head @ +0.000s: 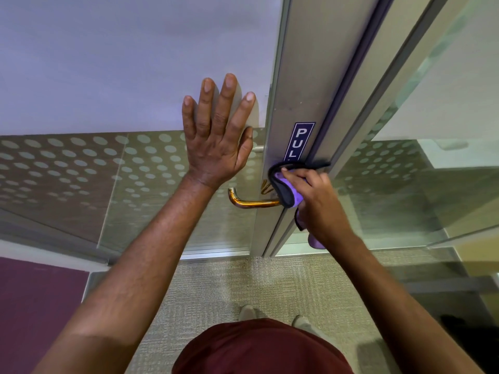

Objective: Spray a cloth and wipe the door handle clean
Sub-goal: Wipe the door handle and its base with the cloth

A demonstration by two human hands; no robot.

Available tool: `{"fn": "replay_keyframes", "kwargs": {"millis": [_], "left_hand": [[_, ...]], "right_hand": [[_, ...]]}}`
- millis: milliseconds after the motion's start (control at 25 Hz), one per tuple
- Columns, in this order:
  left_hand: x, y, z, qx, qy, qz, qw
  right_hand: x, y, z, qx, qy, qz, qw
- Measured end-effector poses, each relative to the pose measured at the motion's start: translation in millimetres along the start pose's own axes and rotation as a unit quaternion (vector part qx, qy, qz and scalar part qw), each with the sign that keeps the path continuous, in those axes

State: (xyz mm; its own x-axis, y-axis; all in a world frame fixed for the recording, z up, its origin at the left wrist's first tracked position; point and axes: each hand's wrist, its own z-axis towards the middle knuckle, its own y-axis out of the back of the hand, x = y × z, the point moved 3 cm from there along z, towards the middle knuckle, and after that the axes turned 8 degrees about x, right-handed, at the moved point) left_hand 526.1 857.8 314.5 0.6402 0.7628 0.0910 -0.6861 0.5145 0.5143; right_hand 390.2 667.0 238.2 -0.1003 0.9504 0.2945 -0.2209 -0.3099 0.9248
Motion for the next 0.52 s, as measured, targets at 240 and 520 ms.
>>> {"fn": "replay_keyframes", "kwargs": {"millis": [240, 520], "left_hand": [[0, -3, -1, -0.007, 0.015, -0.006, 1.0], [-1, -4, -1, -0.015, 0.019, -0.004, 1.0]], "right_hand": [[13, -28, -22, 0.034, -0.055, 0.083, 0.994], [8, -51, -24, 0.04, 0.005, 0.044, 0.998]]}}
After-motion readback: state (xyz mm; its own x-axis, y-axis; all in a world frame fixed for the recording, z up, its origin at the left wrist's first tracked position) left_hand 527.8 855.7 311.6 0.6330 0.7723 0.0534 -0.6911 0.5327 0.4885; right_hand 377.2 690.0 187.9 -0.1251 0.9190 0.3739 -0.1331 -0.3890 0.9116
